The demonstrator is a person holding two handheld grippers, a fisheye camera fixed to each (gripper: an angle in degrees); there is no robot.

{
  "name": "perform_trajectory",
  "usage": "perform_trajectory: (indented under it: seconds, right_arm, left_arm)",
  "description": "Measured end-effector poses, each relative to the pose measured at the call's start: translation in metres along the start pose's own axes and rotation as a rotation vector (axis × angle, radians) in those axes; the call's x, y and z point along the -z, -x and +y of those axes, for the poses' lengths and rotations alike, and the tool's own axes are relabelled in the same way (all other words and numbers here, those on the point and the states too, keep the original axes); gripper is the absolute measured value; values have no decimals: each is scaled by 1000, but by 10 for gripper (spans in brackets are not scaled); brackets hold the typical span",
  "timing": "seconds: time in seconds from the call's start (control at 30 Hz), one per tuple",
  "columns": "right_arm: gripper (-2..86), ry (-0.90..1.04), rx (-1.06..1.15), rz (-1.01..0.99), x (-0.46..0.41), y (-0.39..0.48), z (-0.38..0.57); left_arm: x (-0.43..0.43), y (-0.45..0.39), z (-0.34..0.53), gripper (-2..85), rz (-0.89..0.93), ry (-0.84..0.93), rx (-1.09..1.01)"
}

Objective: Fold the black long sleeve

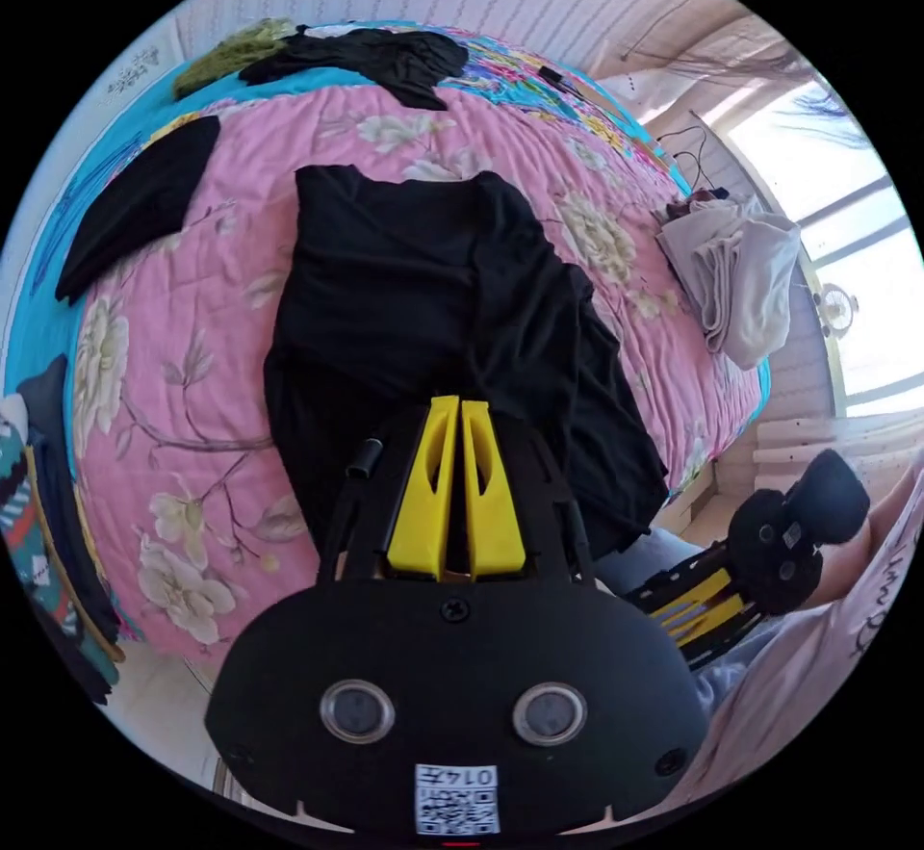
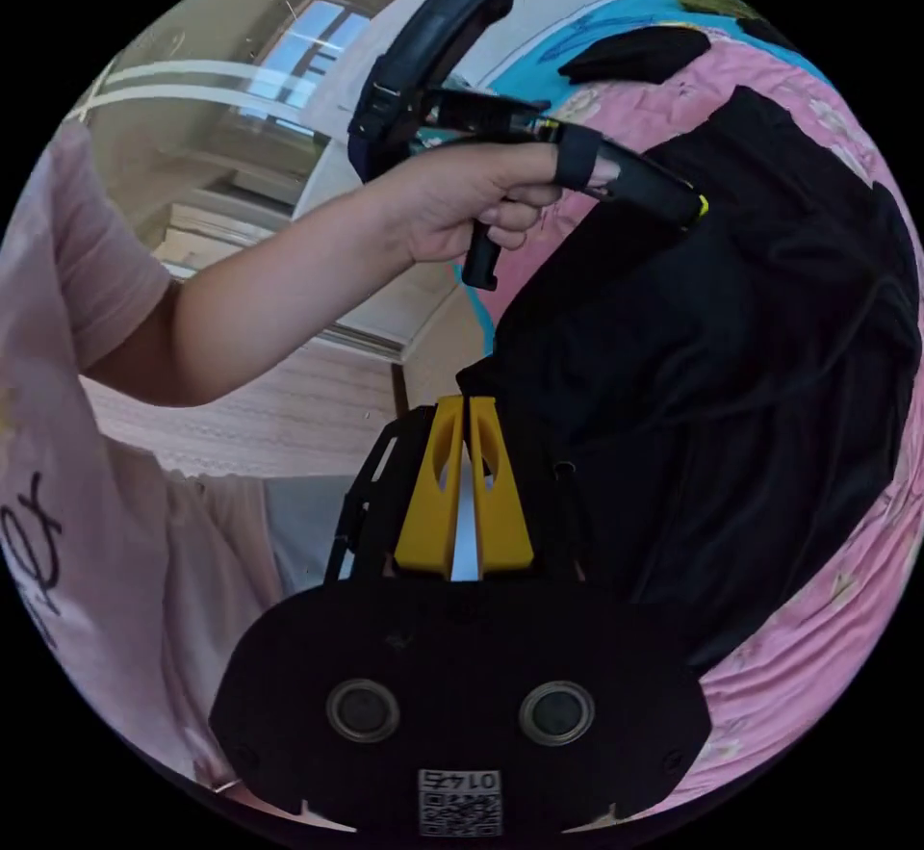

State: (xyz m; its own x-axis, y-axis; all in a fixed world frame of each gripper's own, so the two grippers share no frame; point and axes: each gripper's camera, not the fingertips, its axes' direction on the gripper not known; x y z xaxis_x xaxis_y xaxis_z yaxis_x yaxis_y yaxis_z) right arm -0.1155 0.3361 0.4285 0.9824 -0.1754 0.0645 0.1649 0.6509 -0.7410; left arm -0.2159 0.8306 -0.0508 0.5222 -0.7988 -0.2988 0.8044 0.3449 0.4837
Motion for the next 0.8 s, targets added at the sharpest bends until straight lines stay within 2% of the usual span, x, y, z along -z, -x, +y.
perform_trajectory:
  seconds: [0.1, 0.3, 0.43, 0.57, 0.63, 0.7, 0.8]
  right_arm:
    - [5, 130, 26, 64, -38, 7, -36]
    - [13, 244, 70, -16, -42, 21, -50]
    - [32, 89, -40, 165, 29, -12, -54]
    - [77, -194, -249, 523, 116, -66, -58]
    - [90, -263, -339, 623, 140, -90, -61]
    - [98, -329, -411, 635, 154, -110, -62]
    - [89, -382, -467, 547, 160, -137, -69]
  left_arm:
    - [23, 21, 12, -10, -27, -2, 66]
    - [69, 44, 31, -10, 27, -7, 137]
    - [90, 43, 1, -8, 56, -69, 73]
    - [95, 26, -80, 5, 71, -145, -88]
    - [87, 17, -119, 45, 103, -152, -122]
    - [70, 8, -164, 67, 149, -111, -124]
    - [47, -5, -200, 47, 126, -21, -136]
